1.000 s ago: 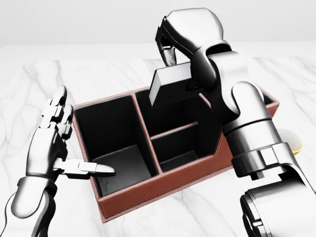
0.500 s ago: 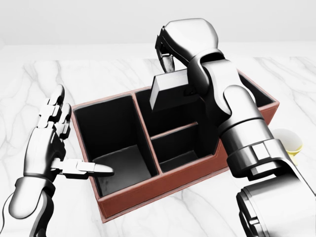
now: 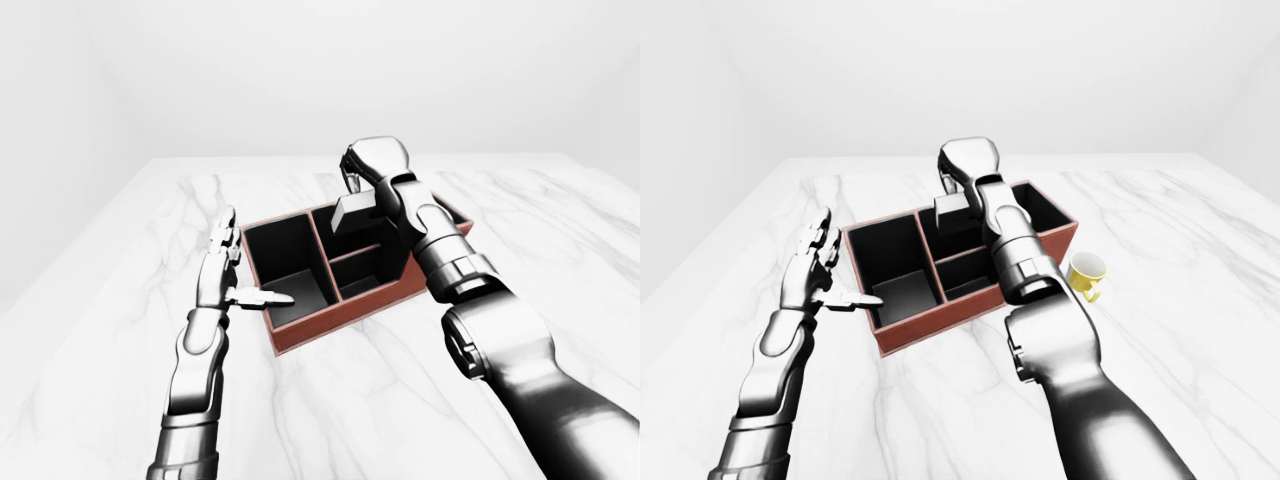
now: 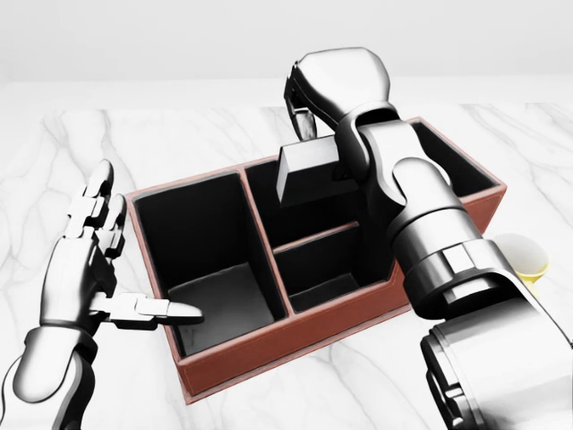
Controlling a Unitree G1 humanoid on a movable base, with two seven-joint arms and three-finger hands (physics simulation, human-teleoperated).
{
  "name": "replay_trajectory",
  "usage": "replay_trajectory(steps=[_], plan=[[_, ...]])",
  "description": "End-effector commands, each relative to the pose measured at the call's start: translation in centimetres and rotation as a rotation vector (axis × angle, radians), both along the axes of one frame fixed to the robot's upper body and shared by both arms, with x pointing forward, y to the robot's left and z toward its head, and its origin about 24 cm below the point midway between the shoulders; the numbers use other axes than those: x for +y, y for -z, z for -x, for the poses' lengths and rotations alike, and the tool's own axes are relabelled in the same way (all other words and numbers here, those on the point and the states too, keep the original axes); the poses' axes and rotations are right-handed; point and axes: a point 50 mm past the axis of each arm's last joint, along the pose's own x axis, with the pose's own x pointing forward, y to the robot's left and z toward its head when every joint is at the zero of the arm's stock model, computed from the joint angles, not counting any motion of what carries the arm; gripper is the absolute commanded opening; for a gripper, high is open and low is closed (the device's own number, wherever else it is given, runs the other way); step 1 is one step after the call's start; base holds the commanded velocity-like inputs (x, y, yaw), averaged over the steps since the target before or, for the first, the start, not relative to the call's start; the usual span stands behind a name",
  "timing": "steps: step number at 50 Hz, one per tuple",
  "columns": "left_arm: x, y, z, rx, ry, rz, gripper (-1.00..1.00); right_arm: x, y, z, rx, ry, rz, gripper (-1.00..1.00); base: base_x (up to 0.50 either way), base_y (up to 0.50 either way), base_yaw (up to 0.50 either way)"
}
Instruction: Pick up the book and place it in the front compartment of the caddy.
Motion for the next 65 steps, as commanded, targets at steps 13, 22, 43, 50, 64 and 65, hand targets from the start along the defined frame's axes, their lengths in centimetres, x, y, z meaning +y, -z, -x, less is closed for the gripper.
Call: replay_trajectory(steps=[13,22,43,50,64,65], plan=[[0.1,-0.5,0.4,-0.025,-0.002,0.002,1.0,0.0,0.0,-0.4,-0.039,0.025,-0.045,-1.0,0.0,0.0,0.0],[0.2,-0.5,0.4,-0.024,-0.003,0.003,1.0,0.4,0.2,-0.3,-0.058,0.021,-0.045,-1.0,0.0,0.0,0.0],[0.4,0.0,0.4,-0.003,-0.003,0.013,1.0,0.7,0.9,-0.2,-0.073,0.021,-0.019,-1.0,0.0,0.0,0.0],[0.5,0.2,0.4,0.007,-0.007,0.019,1.0,0.9,1.0,-0.2,-0.084,0.018,-0.008,-1.0,0.0,0.0,0.0],[0.6,0.3,0.4,0.009,-0.003,0.027,1.0,1.2,1.6,-0.1,-0.075,0.014,-0.003,-1.0,0.0,0.0,0.0],[0.6,0.3,0.4,0.008,-0.003,0.027,1.0,1.2,1.7,-0.1,-0.077,0.014,0.0,-1.0,0.0,0.0,0.0]])
